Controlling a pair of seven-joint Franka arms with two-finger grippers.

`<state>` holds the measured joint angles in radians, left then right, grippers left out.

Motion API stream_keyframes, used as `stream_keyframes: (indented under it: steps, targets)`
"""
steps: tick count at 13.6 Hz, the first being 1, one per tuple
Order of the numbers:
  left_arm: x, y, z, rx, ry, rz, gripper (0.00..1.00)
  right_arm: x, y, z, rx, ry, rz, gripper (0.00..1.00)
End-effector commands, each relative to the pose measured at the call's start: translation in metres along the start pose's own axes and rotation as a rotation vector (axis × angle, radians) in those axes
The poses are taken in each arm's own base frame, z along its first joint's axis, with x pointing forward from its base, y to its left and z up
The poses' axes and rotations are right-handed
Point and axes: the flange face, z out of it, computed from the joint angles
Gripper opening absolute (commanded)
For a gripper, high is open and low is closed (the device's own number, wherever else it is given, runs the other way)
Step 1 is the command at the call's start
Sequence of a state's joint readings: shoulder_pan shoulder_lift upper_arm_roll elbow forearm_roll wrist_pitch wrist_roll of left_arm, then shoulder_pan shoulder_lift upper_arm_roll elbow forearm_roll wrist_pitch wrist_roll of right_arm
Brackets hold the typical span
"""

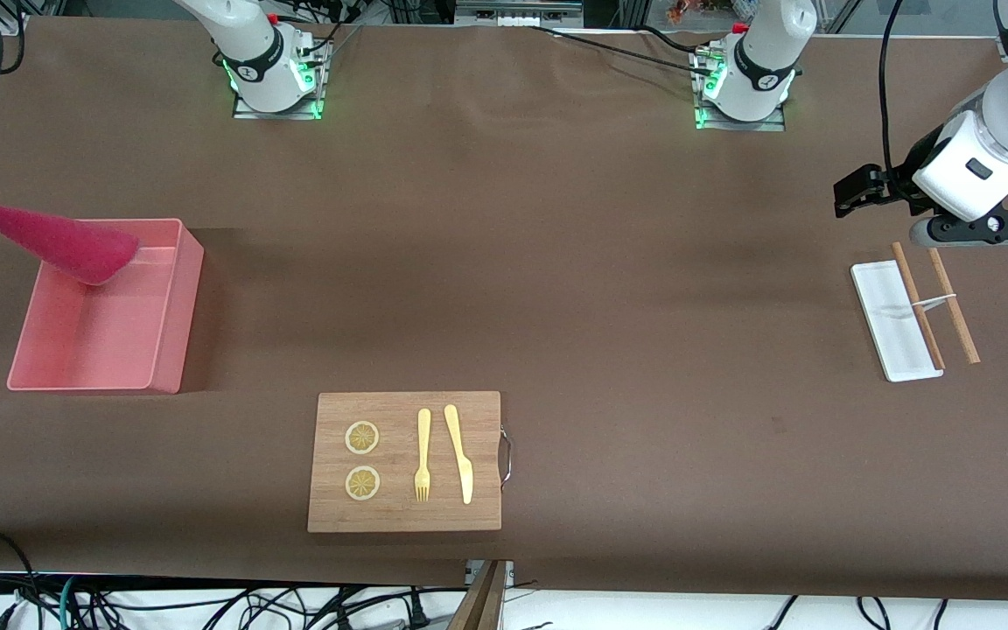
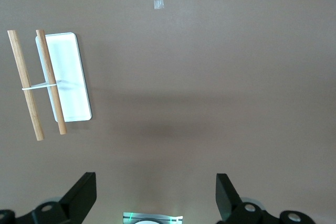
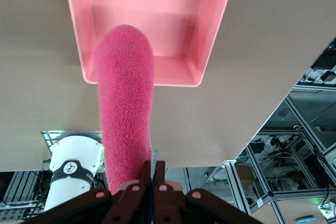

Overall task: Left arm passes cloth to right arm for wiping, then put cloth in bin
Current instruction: 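Carry the cloth with the right gripper over the pink bin, then lower the cloth into the pink bin and open the right gripper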

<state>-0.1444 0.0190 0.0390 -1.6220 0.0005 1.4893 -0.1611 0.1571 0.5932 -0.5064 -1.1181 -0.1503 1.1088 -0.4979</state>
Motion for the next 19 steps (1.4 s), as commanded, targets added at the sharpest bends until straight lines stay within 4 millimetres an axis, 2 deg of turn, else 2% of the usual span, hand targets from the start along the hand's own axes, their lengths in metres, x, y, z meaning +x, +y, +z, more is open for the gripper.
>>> stream_keyframes:
  steps: [1, 3, 5, 7, 11, 14, 15, 16, 17, 18, 19]
  targets:
    - [0.0, 0.002, -0.007, -0.012, 0.007, 0.009, 1.0, 0.027, 0.008, 0.047, -0.002, -0.039, -0.031, 0.0]
    - [0.0, 0.002, -0.007, -0.012, 0.007, 0.009, 1.0, 0.038, 0.026, 0.082, 0.04, -0.037, -0.029, 0.0]
    - [0.0, 0.002, -0.007, -0.012, 0.007, 0.009, 1.0, 0.051, 0.034, 0.105, 0.045, -0.048, -0.027, 0.0]
    - [0.0, 0.002, -0.007, -0.012, 0.007, 0.009, 1.0, 0.073, 0.027, 0.119, 0.073, -0.025, -0.041, 0.0]
    - [0.0, 0.002, -0.007, -0.012, 0.007, 0.009, 1.0, 0.115, 0.024, 0.159, 0.131, 0.02, -0.046, 0.0]
    - [0.0, 0.002, -0.007, -0.012, 0.007, 0.009, 1.0, 0.135, 0.018, 0.191, 0.117, 0.05, -0.057, 0.0]
    - [0.0, 0.002, -0.008, -0.012, 0.009, 0.009, 1.0, 0.136, 0.017, 0.198, 0.126, 0.051, -0.058, 0.0]
    - [0.0, 0.002, -0.008, -0.012, 0.009, 0.009, 1.0, 0.138, 0.013, 0.198, 0.15, 0.065, -0.058, 0.25]
    - [0.0, 0.002, -0.007, -0.012, 0.007, 0.009, 1.0, 0.139, 0.012, 0.198, 0.167, 0.075, -0.055, 0.76]
    - [0.0, 0.002, -0.008, -0.012, 0.009, 0.009, 1.0, 0.139, 0.014, 0.195, 0.172, 0.091, -0.051, 1.0]
    - [0.0, 0.002, -0.007, -0.012, 0.007, 0.009, 1.0, 0.138, 0.014, 0.186, 0.166, 0.105, -0.054, 1.0]
